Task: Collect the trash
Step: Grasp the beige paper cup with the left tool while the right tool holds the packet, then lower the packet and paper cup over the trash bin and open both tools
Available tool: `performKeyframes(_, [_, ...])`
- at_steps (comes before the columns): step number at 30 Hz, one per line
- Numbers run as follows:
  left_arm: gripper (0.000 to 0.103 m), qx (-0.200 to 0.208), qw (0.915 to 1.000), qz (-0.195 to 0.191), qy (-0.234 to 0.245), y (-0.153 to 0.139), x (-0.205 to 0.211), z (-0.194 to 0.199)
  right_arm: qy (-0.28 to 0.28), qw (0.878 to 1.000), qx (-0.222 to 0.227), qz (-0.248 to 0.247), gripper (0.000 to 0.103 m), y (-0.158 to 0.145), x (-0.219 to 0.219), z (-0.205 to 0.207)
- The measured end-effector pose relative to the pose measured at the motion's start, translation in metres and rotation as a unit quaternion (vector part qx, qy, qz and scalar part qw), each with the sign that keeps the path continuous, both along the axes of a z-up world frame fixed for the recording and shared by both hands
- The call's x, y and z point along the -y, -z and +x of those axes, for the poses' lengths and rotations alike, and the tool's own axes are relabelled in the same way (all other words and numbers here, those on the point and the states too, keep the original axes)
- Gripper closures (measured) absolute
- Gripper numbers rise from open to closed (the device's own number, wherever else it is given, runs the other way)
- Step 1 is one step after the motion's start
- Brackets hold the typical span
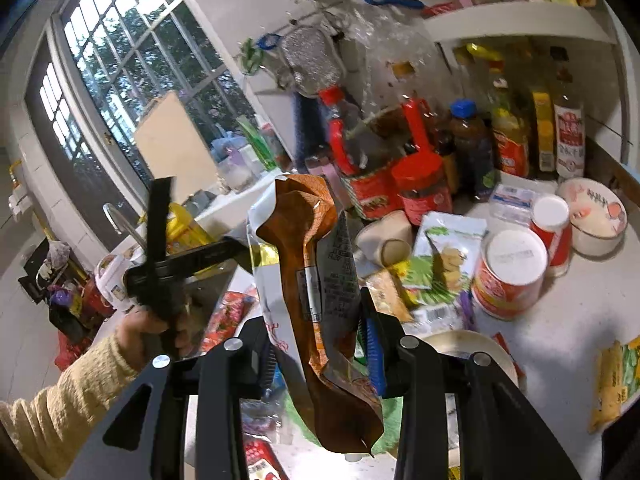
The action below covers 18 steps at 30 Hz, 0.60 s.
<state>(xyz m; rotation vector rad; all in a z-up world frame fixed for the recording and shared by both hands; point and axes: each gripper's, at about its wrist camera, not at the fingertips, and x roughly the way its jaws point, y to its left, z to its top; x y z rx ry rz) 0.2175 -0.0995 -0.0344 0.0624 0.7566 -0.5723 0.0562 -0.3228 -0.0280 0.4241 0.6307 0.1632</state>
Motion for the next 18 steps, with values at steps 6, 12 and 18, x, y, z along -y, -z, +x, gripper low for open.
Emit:
performKeyframes(6, [0.099,0.037,0.9992,-0.006,0.018,-0.032,-0.038,-0.092,-0.044,0.999,0.014,-0.004,0.067,-0.016,-0.023,-0.022])
performKeyframes(12, [0.099,-0.014,0.9993,-0.023,0.026,-0.012,-0.084,-0.18,-0.103,0.995,-0.018,-0.002,0.067,-0.006,-0.053,-0.067])
performKeyframes(18, [0.099,-0.115,0.9899,0.047,0.068,0.048,-0.101,-0.271,-0.164,0.979,-0.123,-0.005,0.067,0.04,-0.081,-0.125])
